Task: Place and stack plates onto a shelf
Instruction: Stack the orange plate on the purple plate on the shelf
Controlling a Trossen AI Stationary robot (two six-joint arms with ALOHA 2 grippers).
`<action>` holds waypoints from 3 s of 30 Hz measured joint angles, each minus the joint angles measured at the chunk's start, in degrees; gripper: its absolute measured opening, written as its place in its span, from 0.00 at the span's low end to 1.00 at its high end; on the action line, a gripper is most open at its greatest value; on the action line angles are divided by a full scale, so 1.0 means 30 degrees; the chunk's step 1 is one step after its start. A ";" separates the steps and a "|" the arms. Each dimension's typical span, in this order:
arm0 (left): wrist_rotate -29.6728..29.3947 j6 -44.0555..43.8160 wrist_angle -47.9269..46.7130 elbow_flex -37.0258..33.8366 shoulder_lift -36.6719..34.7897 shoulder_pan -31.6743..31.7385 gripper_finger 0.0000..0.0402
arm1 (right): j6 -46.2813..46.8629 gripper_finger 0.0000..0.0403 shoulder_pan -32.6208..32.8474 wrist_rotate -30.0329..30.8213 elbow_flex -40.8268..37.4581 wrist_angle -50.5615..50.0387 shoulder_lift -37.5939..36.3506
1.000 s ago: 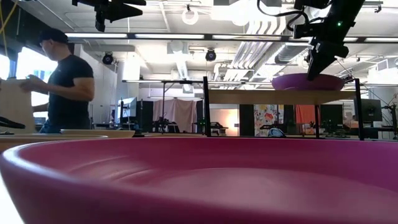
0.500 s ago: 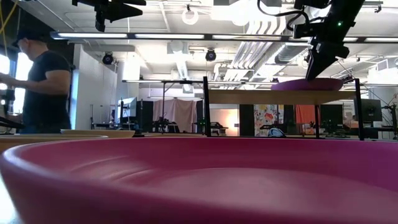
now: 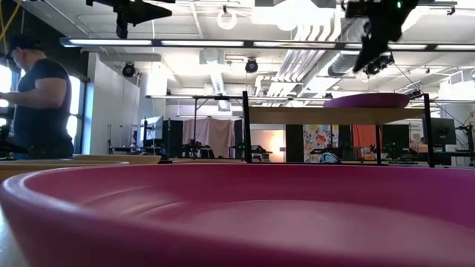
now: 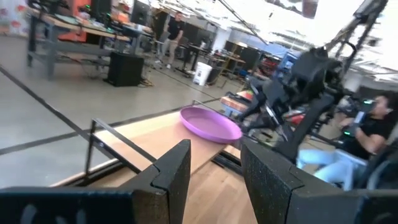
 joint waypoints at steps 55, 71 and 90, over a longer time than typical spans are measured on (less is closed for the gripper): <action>0.9112 -0.2910 -1.9882 0.7832 1.3322 -1.1420 0.33 | 0.3005 0.26 0.0089 -0.3367 0.3136 -0.0124 0.0044; 0.9979 -0.2181 -2.0458 0.7832 1.6160 -1.1482 0.33 | 0.3019 0.26 0.0089 -0.3440 0.3136 -0.0124 0.0044; 1.0424 -0.1744 -2.0946 0.7818 1.8075 -1.1431 0.33 | 0.3013 0.26 0.0092 -0.3528 0.3121 -0.0139 0.0044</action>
